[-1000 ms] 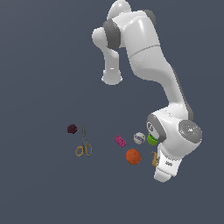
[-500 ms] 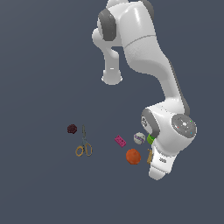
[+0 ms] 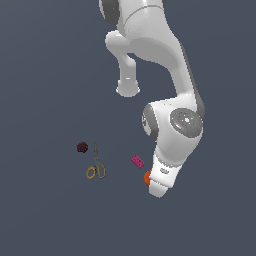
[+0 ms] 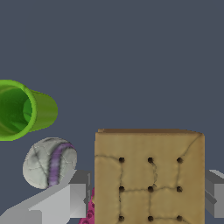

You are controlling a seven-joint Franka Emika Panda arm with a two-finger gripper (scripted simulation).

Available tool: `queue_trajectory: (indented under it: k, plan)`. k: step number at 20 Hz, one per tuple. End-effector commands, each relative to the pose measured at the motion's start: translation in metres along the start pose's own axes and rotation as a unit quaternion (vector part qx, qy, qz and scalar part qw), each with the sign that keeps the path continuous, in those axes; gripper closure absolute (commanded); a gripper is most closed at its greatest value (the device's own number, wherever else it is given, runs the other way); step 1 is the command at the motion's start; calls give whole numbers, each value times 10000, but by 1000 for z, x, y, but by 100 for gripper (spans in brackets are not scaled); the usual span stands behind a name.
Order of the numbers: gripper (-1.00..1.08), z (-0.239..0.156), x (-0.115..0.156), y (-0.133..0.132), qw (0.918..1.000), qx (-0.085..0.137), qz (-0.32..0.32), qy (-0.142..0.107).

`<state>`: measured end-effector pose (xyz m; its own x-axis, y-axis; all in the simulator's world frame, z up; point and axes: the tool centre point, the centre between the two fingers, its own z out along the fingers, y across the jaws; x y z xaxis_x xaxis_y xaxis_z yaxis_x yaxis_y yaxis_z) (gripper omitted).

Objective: Pick up a designated object from a clutter of objects.

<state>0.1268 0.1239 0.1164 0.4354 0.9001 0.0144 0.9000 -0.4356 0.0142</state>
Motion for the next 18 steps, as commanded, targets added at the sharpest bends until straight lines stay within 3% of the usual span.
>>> queue_trajectory:
  k: [1, 18]
  plan:
    - [108, -21, -24, 7, 10000, -2, 1, -3]
    - [108, -162, -180, 58, 10000, 37, -1, -23]
